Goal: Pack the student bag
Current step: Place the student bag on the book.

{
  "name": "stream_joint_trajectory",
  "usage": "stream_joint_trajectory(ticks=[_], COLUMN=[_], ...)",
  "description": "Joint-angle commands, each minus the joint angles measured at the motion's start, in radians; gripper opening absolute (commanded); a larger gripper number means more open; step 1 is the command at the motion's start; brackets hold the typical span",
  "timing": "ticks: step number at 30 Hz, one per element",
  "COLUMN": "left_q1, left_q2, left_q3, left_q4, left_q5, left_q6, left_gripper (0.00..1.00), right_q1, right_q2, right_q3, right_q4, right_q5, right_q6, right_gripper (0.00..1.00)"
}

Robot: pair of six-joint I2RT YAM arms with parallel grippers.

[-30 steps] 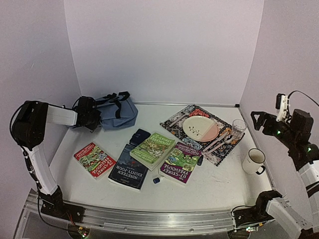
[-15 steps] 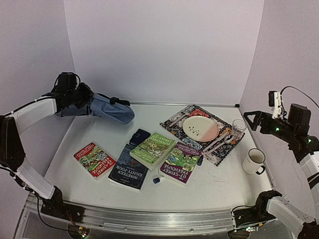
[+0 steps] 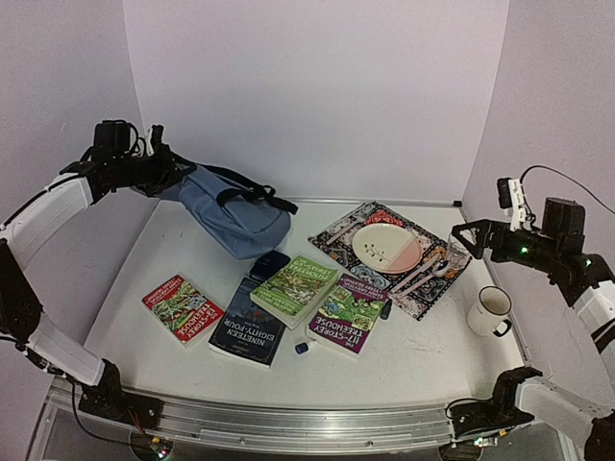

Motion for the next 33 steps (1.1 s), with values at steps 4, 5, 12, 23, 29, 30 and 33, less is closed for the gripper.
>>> stream_joint_trajectory(ticks=[4,5,12,23,29,30,33], left_q1=[-0.002,-0.003,-0.002,-0.002,-0.002,-0.002,-0.001], left_q2=[-0.207,-0.239,-0.373,-0.429,-0.439,-0.430,-0.382], left_q3=[0.025,-0.007,-0.226,-0.302,-0.168,-0.140,-0.054], left_q4=[-0.127,-0.139,-0.345,-0.663,-0.761,-0.774,-0.786], left_q5=[0.344,0.371,0.198,-0.607,-0.811,-0.832,-0.823], left_q6=[0.224,0.235,0.348,0.130,0.074,0.073,0.072], left_gripper=[0.00,0.00,0.06,0.55,0.76,0.78,0.81], right_q1=[0.219,0.243,0.462,0.703,0.742,0.742,0.743], right_q2=[0.073,0.084,0.212,0.422,0.477,0.481,0.491], right_q3=[0.061,0.061,0.051,0.076,0.074,0.074,0.075], right_q4=[0.031,0.040,0.128,0.213,0.245,0.246,0.250], right_q5=[0.078,0.088,0.180,0.296,0.340,0.351,0.387], right_q6=[0.014,0.019,0.071,0.073,0.079,0.078,0.077], right_gripper=[0.98,0.98,0.98,0.98,0.98,0.98,0.98])
